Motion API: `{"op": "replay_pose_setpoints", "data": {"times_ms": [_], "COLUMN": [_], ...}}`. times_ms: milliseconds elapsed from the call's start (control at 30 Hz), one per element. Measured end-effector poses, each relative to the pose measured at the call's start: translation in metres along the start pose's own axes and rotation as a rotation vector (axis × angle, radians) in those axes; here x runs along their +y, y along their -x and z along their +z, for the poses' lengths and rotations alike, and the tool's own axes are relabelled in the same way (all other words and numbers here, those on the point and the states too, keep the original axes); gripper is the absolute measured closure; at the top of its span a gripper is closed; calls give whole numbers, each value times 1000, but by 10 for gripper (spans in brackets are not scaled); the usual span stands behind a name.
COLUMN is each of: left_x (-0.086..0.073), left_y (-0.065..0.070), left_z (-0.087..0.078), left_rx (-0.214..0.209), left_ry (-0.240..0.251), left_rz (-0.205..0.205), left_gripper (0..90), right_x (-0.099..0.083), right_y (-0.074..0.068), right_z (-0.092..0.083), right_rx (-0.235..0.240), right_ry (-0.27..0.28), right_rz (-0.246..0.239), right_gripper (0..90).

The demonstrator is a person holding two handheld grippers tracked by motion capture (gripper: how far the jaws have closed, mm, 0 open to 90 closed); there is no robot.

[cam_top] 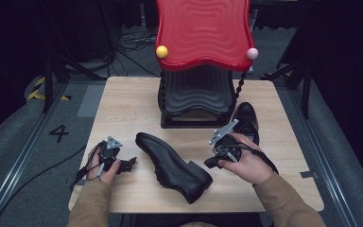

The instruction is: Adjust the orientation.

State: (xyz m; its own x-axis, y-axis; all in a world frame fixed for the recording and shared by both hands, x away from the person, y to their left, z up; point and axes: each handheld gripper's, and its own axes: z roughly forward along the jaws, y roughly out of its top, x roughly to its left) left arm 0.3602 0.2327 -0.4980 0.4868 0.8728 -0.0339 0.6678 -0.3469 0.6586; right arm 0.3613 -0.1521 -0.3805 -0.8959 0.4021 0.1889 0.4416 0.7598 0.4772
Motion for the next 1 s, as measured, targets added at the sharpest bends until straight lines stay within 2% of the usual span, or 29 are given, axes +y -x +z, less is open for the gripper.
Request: {"op": "replay_pose_setpoints", "data": {"times_ms": [167,500,733,1000], "left_x": [0,0,0,0], "left_y": [0,0,0,0], "left_z": [0,0,0,0], "left_rx": [0,0,0,0], "left_ry": [0,0,0,1], "left_rz": [0,1,1,0], "left_gripper": [44,43,43,43], "right_x": [5,9,9,7], "right_y": [-7,-15,-12,-5], "right_z": [12,18,18,15], "right_rx": [16,30,17,-14], "right_ry": [-16,-28,-33,-25], "right_rz": [-11,-38,-51,-31], "right_gripper": [897,900,900,900]}}
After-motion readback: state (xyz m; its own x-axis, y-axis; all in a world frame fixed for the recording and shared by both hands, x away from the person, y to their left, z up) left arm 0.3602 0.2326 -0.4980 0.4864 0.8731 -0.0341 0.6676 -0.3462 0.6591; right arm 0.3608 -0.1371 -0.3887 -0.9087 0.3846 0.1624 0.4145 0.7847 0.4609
